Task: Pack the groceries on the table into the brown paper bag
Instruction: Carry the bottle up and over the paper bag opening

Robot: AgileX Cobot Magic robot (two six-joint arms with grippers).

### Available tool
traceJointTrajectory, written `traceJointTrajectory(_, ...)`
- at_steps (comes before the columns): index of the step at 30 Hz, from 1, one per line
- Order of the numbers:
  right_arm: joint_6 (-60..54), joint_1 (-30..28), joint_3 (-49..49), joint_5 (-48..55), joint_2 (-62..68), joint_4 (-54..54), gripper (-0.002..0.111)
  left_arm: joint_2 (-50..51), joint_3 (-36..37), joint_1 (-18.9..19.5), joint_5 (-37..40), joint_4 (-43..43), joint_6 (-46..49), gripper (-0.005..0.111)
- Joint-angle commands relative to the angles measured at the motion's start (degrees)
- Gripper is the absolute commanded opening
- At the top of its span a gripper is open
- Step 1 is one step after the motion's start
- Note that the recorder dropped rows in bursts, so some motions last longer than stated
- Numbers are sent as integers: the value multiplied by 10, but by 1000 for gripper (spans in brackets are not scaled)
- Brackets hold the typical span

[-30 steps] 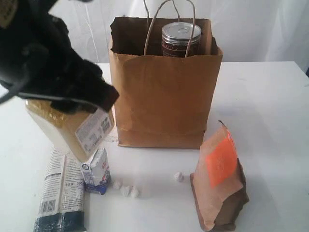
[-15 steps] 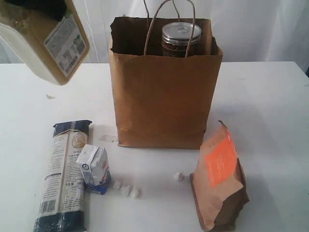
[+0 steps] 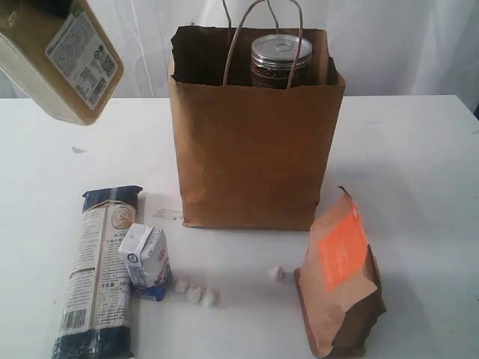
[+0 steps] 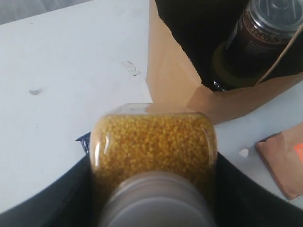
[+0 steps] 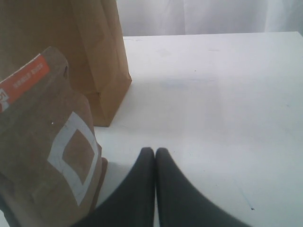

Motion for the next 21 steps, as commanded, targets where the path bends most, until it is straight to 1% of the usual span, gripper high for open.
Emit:
traceJointTrajectory(1, 0, -3, 3, -1, -3, -2, 0, 7, -10, 31, -69, -70, 34, 0)
traceJointTrajectory(4, 0, -3, 3, -1, -3, -2, 0, 17, -10, 54, -98, -117, 57, 0)
traceJointTrajectory(6, 0, -3, 3, -1, -3, -2, 0, 24, -10, 69, -113, -163, 82, 0)
traceJointTrajectory(9, 0, -3, 3, -1, -3, -2, 0, 31, -10, 82, -129, -213, 115, 0)
traceJointTrajectory(13, 0, -3, 3, -1, -3, -2, 0, 41, -28, 86, -134, -214, 118, 0)
traceJointTrajectory(16, 0, -3, 3, -1, -3, -2, 0, 53, -61, 86, -136, -206, 118, 0)
traceJointTrajectory(21, 0, -3, 3, -1, -3, -2, 0, 92, -115, 86, -114, -206, 106, 0)
